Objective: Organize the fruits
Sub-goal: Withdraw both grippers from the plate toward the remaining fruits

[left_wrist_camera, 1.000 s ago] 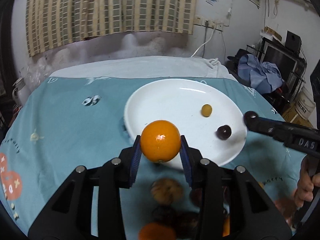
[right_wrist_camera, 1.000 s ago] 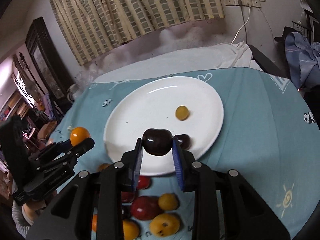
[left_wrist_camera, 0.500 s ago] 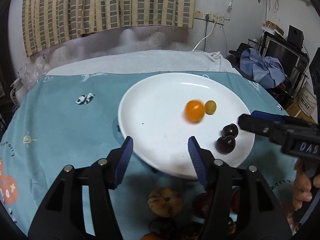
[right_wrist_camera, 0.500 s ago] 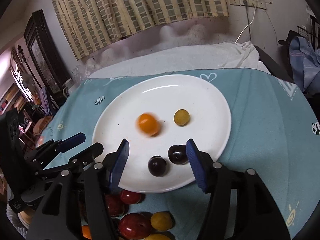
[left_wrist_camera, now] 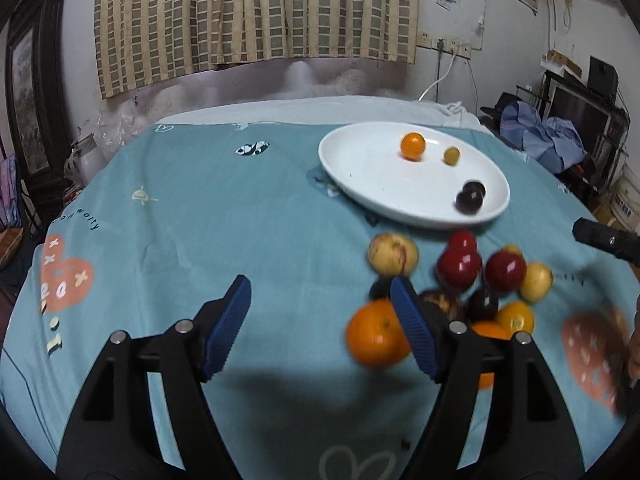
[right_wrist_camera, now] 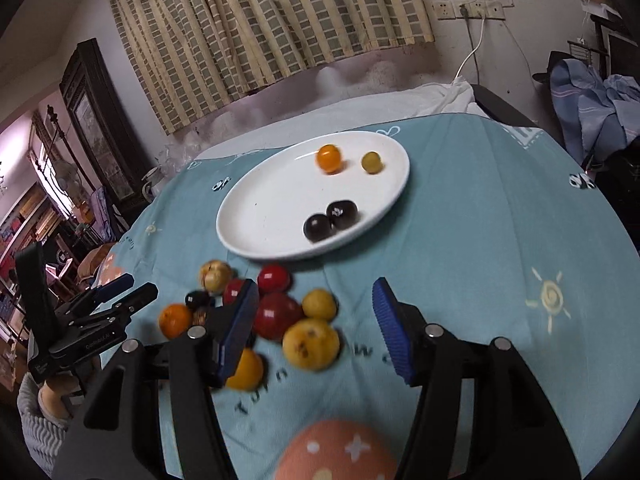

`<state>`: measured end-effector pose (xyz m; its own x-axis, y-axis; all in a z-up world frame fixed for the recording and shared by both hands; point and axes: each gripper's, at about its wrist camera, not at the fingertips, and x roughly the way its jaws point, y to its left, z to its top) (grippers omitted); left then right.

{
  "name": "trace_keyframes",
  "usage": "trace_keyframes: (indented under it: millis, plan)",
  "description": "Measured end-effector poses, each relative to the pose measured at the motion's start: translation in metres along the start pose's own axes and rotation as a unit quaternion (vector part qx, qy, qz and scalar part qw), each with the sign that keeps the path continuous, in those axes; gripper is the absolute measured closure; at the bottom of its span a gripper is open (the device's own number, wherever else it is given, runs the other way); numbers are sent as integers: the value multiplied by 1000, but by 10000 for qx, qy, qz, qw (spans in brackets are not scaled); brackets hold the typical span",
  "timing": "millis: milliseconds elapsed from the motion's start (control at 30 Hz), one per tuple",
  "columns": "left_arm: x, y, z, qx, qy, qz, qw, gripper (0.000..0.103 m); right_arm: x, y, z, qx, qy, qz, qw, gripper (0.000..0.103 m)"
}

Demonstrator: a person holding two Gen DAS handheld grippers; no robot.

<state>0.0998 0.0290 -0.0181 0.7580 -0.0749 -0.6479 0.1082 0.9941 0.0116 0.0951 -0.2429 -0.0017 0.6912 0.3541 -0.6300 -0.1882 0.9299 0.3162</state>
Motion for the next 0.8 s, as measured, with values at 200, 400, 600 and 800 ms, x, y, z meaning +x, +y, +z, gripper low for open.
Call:
trace_keyframes:
  millis: [200, 400, 600, 800]
  plan:
    - [6, -14, -11, 383, 178, -6, 9991, 26, 6, -1, -7, -52, 141, -136, 9998, 43]
    - [17, -24, -14, 640, 387, -35, 9972, 21, 10, 1, -10, -111, 254, -237, 9993, 43]
    - [19, -13, -12, 544, 394, 315, 9972, 14, 10, -1, -11, -95, 278, -305, 9991, 43]
    - [23, -3, -12, 437, 493, 362, 9972, 16, 13, -1, -13, -125, 357, -329, 9987, 43]
